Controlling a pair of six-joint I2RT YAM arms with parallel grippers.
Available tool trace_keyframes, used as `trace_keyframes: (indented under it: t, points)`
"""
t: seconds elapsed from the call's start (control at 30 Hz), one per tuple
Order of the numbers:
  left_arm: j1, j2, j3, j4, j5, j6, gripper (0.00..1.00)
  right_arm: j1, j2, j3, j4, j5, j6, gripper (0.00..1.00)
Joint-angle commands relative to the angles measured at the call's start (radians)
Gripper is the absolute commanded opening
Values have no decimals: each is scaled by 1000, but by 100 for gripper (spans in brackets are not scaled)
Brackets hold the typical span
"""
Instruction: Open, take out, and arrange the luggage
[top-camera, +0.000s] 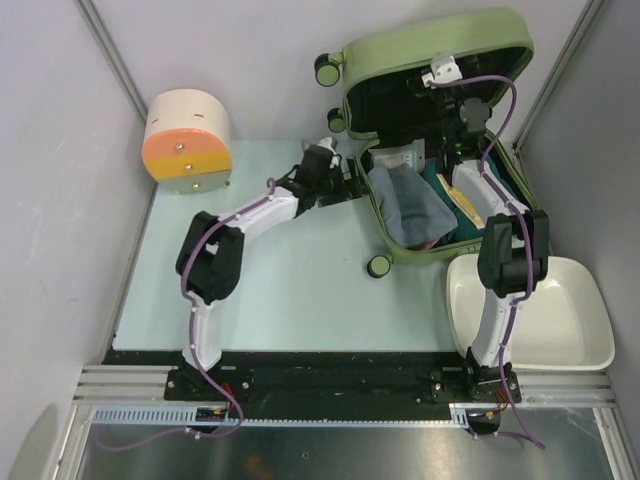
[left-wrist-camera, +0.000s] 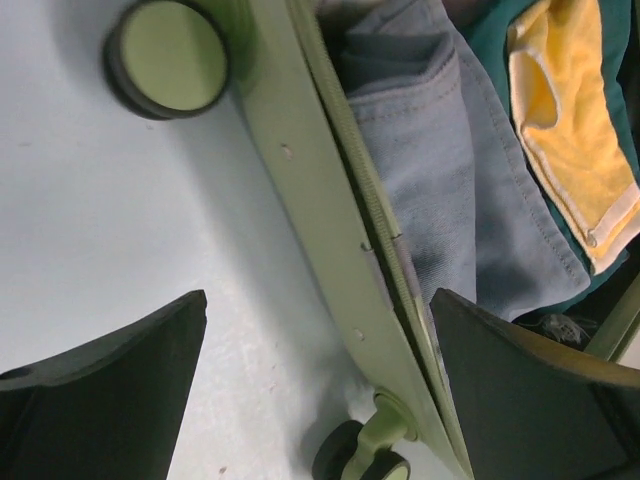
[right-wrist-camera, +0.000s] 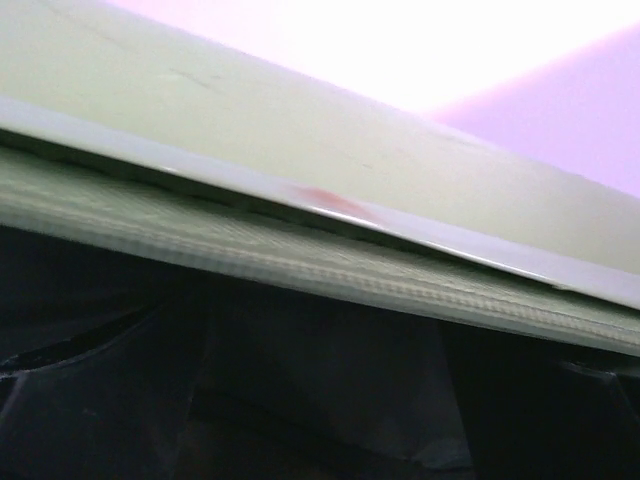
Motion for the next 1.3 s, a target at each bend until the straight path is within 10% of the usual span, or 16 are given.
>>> trace_keyframes:
  t: [0.0,0.2,0.43,0.57,1.07,1.27]
  points:
    - [-45,66,105,35,-12,-42,98,-14,95,212,52,53,-43,97]
    - [-107,217,235,52,30,29,77,-27,178,341,20,61,-78,98]
    - [-148,346,376,72,137,263,25,-94,203,392,-37,46,-78,99]
    - [-179,366,419,69,142,378,19,-129,212,409,-55,26,-96,99]
    - [-219,394,494,71,163,417,25,-261,408,654,-124,64,-171,100]
    - [-217,376,502,71,155,411,51,-277,321,555,-120,76,-133,100]
